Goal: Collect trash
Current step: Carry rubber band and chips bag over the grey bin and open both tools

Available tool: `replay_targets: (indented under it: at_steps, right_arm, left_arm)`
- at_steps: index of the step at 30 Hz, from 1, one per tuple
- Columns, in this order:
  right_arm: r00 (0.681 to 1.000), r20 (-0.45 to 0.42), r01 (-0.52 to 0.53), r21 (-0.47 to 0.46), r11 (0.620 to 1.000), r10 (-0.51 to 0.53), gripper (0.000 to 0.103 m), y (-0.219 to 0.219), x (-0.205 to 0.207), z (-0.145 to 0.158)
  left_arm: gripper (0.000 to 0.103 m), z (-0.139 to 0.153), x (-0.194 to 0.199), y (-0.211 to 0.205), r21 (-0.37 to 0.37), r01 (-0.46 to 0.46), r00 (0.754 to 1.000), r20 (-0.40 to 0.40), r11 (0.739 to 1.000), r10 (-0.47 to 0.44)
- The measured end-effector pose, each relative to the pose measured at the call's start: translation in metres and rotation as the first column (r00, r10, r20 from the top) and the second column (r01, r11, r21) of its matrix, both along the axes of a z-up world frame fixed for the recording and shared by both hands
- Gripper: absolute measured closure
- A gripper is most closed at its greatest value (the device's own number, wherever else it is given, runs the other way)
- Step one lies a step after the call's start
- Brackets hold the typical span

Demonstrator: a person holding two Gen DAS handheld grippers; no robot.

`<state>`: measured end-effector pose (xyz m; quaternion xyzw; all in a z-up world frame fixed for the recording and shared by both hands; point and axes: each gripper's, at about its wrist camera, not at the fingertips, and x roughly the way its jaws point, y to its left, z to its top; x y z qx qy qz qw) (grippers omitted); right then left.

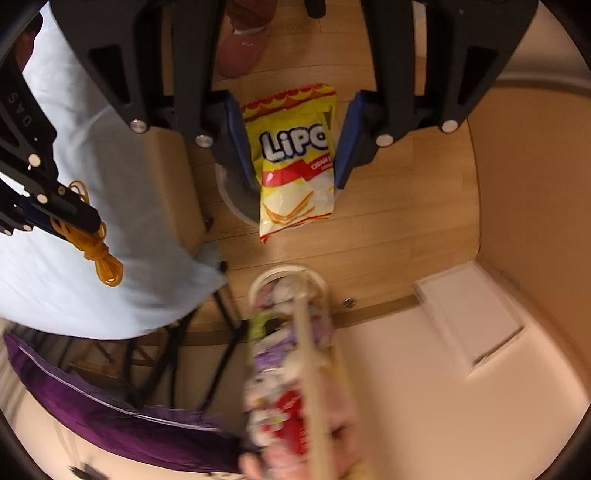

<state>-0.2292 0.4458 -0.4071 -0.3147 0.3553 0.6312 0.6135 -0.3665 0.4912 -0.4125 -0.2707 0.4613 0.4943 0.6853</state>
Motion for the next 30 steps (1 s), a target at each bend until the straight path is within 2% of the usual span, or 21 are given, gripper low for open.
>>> replay_targets:
  at_steps: [8,13,23,26,30]
  right_arm:
    - [0.982,0.014,-0.186,-0.035,0.982,0.187,0.088,0.039,-0.068,-0.036]
    - [0.973,0.037,-0.227,-0.027,0.974,0.228,0.079,0.056,-0.086,-0.047]
    - [0.972,0.044,-0.232,-0.023,0.973,0.232,0.076,0.068,-0.068,-0.047]
    - [0.975,0.054,-0.217,-0.016,0.976,0.218,0.064,0.067,-0.06,-0.045]
    - [0.979,0.062,-0.196,-0.013,0.981,0.196,0.063,0.065,-0.046,-0.042]
  left_arm:
    - [0.059,-0.031,-0.059,0.012,-0.024,-0.134,0.991,0.019,0.991,0.135]
    - [0.059,-0.043,-0.067,0.019,-0.029,-0.159,0.987,0.029,0.987,0.16]
    - [0.059,-0.049,-0.046,0.031,-0.022,-0.154,0.987,0.048,0.988,0.155]
    - [0.059,-0.048,-0.037,0.033,-0.021,-0.141,0.989,0.051,0.99,0.142]
    - [0.056,-0.048,-0.027,0.036,-0.026,-0.128,0.99,0.054,0.991,0.129]
